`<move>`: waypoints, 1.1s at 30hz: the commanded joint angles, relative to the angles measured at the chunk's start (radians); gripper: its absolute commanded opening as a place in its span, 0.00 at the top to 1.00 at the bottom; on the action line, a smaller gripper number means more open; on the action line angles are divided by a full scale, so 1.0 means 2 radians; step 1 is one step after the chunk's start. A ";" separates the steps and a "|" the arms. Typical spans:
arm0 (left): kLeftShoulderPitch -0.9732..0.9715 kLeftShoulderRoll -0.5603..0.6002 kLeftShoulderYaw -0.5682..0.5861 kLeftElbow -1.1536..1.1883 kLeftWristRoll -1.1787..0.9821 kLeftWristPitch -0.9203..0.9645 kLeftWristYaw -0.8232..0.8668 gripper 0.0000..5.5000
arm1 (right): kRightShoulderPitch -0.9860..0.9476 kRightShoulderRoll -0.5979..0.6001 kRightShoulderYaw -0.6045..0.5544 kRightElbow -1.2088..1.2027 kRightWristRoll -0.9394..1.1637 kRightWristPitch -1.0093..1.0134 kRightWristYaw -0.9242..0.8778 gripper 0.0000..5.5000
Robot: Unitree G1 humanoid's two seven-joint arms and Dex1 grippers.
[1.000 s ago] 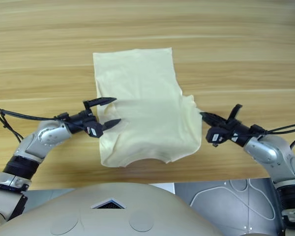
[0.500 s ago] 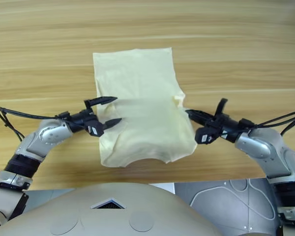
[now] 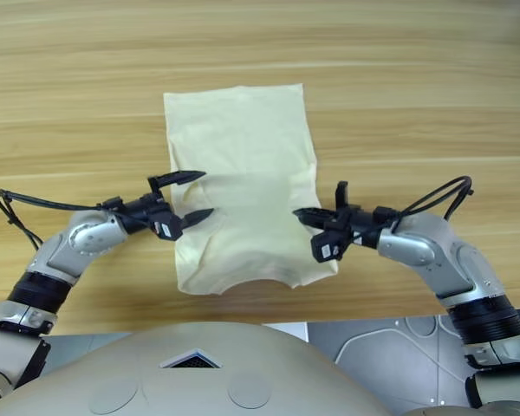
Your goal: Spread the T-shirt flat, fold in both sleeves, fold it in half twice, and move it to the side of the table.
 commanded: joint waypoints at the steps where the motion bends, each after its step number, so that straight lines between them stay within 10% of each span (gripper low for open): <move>1: -0.008 0.004 0.001 0.002 0.000 -0.005 0.002 0.23 | -0.011 0.002 0.015 -0.001 -0.001 0.002 0.015 1.00; 5: -0.004 0.006 0.002 -0.001 -0.001 -0.004 0.002 0.23 | -0.016 0.008 0.027 0.005 -0.002 0.000 0.019 1.00; 20: -0.004 0.002 0.000 -0.002 -0.004 -0.003 0.000 0.23 | -0.027 0.026 0.045 0.008 0.025 0.007 0.027 0.52; 33: 0.131 0.162 0.049 -0.111 -0.205 -0.004 -0.126 0.05 | 0.032 -0.072 -0.163 0.112 0.068 0.012 -0.028 0.09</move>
